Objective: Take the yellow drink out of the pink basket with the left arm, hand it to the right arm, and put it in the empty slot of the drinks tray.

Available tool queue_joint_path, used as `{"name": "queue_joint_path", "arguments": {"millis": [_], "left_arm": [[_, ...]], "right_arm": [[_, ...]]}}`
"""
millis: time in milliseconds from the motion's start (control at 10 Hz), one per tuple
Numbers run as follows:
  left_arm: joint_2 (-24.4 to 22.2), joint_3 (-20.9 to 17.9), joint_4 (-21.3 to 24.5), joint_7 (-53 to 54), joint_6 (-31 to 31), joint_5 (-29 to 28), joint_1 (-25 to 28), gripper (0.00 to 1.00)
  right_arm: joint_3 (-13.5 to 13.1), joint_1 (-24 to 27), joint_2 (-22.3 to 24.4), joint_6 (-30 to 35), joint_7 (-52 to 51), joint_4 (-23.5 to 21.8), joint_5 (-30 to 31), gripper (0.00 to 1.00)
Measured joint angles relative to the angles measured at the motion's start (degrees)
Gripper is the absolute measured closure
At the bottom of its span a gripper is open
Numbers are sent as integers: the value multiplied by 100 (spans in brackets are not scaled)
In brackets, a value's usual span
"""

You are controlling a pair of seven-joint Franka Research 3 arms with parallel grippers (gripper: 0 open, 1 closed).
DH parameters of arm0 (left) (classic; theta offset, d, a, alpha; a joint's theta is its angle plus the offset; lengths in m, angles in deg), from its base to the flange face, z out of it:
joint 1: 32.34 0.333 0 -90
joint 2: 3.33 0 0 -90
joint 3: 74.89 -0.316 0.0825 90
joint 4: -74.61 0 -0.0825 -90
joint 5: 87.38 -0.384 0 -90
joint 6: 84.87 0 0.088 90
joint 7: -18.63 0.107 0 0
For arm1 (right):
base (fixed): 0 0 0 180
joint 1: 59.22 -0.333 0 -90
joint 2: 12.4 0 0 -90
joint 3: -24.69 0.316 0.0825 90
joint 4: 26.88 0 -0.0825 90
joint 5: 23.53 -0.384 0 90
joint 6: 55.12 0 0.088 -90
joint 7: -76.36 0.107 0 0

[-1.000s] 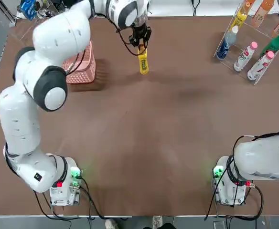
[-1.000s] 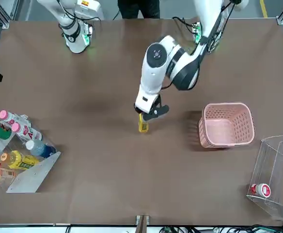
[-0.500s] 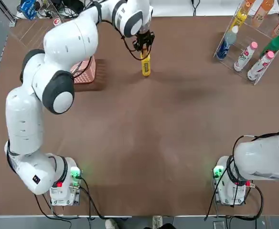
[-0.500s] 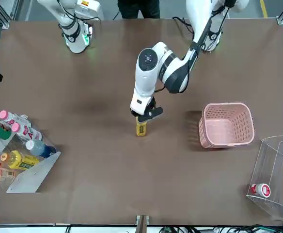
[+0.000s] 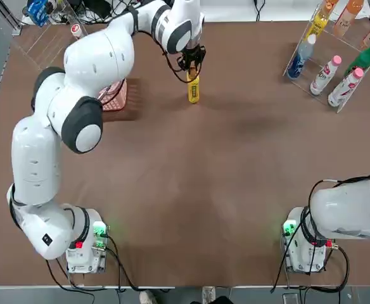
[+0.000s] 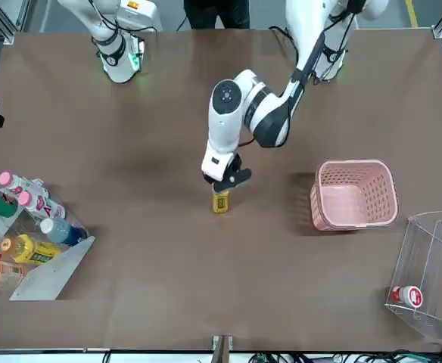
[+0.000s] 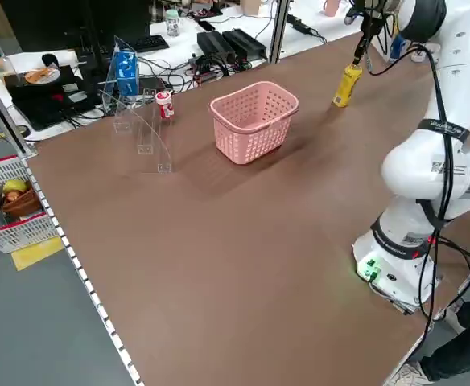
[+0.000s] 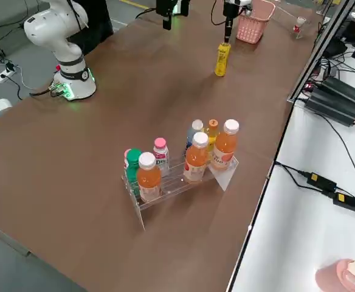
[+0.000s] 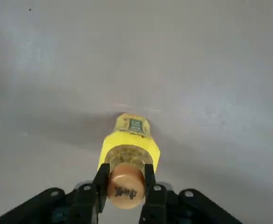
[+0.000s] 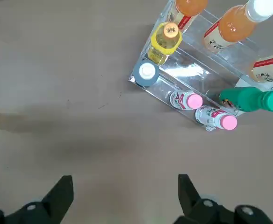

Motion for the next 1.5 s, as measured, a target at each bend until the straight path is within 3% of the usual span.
{"name": "queue_joint_path", "arguments": {"millis": [200, 700, 900, 1200, 1500], "left_arm": [[7, -48, -8, -5, 16, -2, -38, 64], [-12, -64, -143, -31, -10, -2, -46, 0], [-317, -114, -251, -31, -627, -13, 13, 0], [-1228, -320, -309, 420, -1619, -140, 563, 0], [-2033, -1115, -305, 2258, -2534, 93, 1089, 0]], "right_arm": [[0, 0, 0, 0, 0, 0, 0, 1], [0, 0, 0, 0, 0, 0, 0, 1], [1, 0, 0, 0, 0, 0, -1, 1], [1, 0, 0, 0, 0, 1, -1, 1], [0, 1, 0, 0, 0, 3, -1, 1]]}}
